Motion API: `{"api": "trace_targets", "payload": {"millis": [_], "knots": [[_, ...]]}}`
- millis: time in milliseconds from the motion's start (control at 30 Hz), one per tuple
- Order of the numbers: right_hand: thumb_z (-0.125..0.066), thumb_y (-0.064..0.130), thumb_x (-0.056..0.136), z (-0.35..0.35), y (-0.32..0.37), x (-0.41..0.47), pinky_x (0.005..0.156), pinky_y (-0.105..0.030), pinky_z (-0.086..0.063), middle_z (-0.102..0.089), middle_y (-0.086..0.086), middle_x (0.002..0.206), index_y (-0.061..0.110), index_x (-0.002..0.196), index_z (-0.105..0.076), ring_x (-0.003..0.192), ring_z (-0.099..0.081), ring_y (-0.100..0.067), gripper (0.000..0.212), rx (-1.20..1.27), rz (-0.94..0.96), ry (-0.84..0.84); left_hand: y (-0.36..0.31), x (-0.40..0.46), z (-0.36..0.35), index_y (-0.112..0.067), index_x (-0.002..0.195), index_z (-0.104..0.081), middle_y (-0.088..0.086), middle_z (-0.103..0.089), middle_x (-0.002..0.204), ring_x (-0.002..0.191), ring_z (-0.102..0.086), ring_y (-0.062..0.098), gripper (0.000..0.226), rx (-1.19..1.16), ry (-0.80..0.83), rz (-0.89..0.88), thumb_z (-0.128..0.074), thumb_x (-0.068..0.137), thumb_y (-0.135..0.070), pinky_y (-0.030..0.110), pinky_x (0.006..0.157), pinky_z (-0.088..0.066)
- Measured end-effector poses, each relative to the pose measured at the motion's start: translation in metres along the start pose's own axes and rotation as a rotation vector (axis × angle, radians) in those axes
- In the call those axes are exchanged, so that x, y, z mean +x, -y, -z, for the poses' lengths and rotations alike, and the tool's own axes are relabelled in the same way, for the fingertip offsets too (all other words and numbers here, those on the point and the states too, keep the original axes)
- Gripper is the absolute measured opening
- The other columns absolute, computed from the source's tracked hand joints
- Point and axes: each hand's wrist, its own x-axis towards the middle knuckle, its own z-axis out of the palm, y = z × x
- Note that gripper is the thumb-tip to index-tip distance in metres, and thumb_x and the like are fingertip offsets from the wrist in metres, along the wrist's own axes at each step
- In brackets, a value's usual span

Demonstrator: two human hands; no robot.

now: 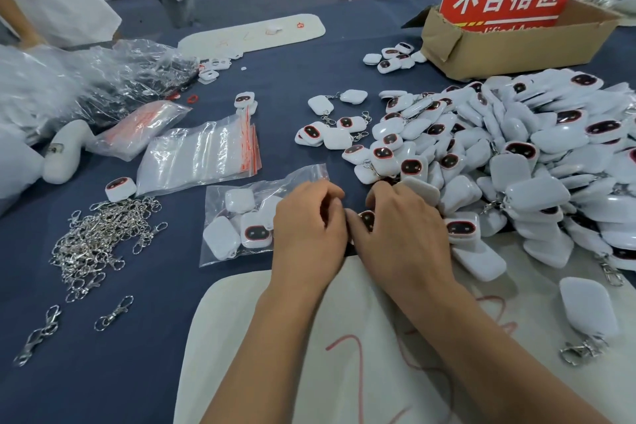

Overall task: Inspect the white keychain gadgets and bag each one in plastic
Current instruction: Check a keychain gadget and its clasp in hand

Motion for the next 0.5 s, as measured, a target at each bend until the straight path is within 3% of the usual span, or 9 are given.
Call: {"api": "trace_targets", "payload": {"millis": [67, 133, 233, 367, 500], "knots": [[-0.076, 0.038, 0.089, -0.002, -0.003, 0.002, 0.073, -0.032, -0.038, -0.067, 0.0, 0.097, 0.019, 0.099, -0.064, 0.09, -0.062, -0.023, 0.025, 0.23, 0.043, -0.082, 0.001, 0.001, 0.001, -0.019, 0.092, -0.074, -0.011, -0.071, 0.087, 0.084, -0.062, 0.007, 0.021, -0.045, 0.028, 0.038, -0.057, 0.094, -0.008, 0.024, 0.077, -0.047], [-0.087, 0.024, 0.081, -0.004, -0.004, 0.004, 0.075, -0.029, -0.046, -0.069, 0.005, 0.089, 0.015, 0.097, -0.068, 0.083, -0.063, -0.016, 0.027, 0.485, 0.041, -0.157, 0.001, 0.002, 0.003, -0.023, 0.087, -0.074, -0.012, -0.071, 0.08, 0.078, -0.063, 0.007, 0.025, -0.147, 0.056, 0.067, -0.052, 0.095, -0.014, 0.022, 0.071, -0.047], [-0.089, 0.018, 0.079, -0.006, -0.006, 0.008, 0.077, -0.024, -0.055, -0.073, 0.01, 0.086, 0.017, 0.097, -0.071, 0.08, -0.07, -0.01, 0.025, 0.776, 0.024, -0.223, -0.003, 0.002, 0.006, -0.023, 0.083, -0.072, -0.011, -0.068, 0.074, 0.072, -0.061, 0.008, 0.028, -0.286, 0.047, 0.058, -0.049, 0.098, -0.021, 0.023, 0.067, -0.046], [-0.08, 0.002, 0.088, -0.009, -0.008, 0.014, 0.086, -0.025, -0.058, -0.079, 0.003, 0.099, 0.017, 0.113, -0.076, 0.092, -0.075, -0.011, 0.03, 1.108, -0.004, -0.099, -0.003, 0.003, 0.008, -0.021, 0.091, -0.074, 0.0, -0.069, 0.072, 0.066, -0.066, 0.018, 0.016, -0.395, 0.057, 0.134, -0.06, 0.1, -0.02, 0.029, 0.061, -0.054], [-0.079, 0.001, 0.089, -0.007, -0.011, 0.017, 0.084, -0.021, -0.056, -0.079, 0.0, 0.097, 0.018, 0.115, -0.074, 0.089, -0.075, -0.01, 0.032, 1.245, -0.062, -0.041, -0.001, 0.004, 0.01, -0.011, 0.091, -0.073, 0.009, -0.071, 0.068, 0.057, -0.066, 0.015, 0.016, -0.483, 0.11, 0.212, -0.061, 0.102, -0.011, 0.021, 0.055, -0.053]]}}
